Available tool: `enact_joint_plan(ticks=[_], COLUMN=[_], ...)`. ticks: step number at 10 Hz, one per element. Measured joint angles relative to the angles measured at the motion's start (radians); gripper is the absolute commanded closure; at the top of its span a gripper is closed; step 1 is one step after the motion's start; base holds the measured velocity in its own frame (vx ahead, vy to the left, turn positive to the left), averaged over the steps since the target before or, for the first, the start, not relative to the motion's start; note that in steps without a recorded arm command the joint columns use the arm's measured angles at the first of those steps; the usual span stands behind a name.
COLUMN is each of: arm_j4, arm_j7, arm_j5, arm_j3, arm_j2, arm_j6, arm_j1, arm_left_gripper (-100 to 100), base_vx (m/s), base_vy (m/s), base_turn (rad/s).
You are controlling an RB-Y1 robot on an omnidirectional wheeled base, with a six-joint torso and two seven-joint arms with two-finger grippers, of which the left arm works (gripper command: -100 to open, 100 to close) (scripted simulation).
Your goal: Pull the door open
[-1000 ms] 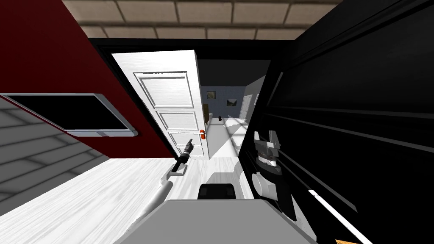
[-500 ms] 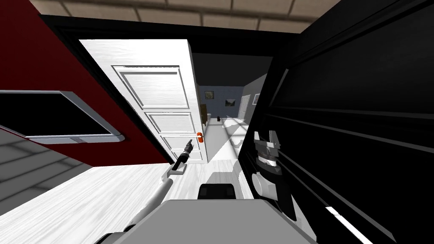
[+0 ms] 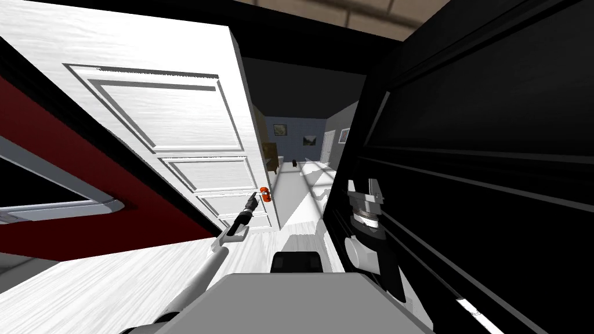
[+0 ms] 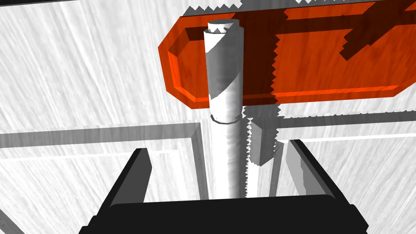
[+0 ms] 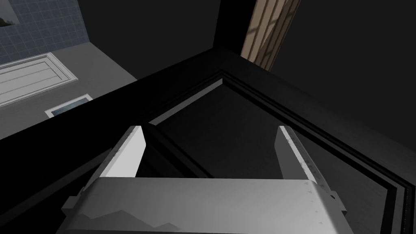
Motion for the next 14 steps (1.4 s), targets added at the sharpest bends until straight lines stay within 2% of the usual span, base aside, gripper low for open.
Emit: enact_joint_plan(ticks=[1,3,4,9,10,14], arm_j4=[0.009,0.053,0.056,0.053,0.053,0.045], arm_j7=[0.003,0.017,0.019,0.017,0.017,0.063], arm_j5=[0.002,0.011,0.011,0.011,0.011,0.016], arm_j3=[0.004,0.015,0.016,0.015,0.015,-0.016], arm_j2=[0.005,0.028,0.029,0.028,0.028,0.077], arm_j6=[-0.003,-0.03,-0.034,-0.029,-0.029,-0.068], arm_j1=[-0.002,-0.007,-0.008,-0.008,-0.008,0.02], arm_left_gripper=[-100,-100,100,100,100,100], base_vx=[0.044,0.07,-0.011,-0.006,-0.124,-0.204], base_vy=[-0.01,-0.009,0.001,0.001,0.068,0.097], base_turn=[-0.064,-0.11,0.037,-0.001,-0.185,-0.206])
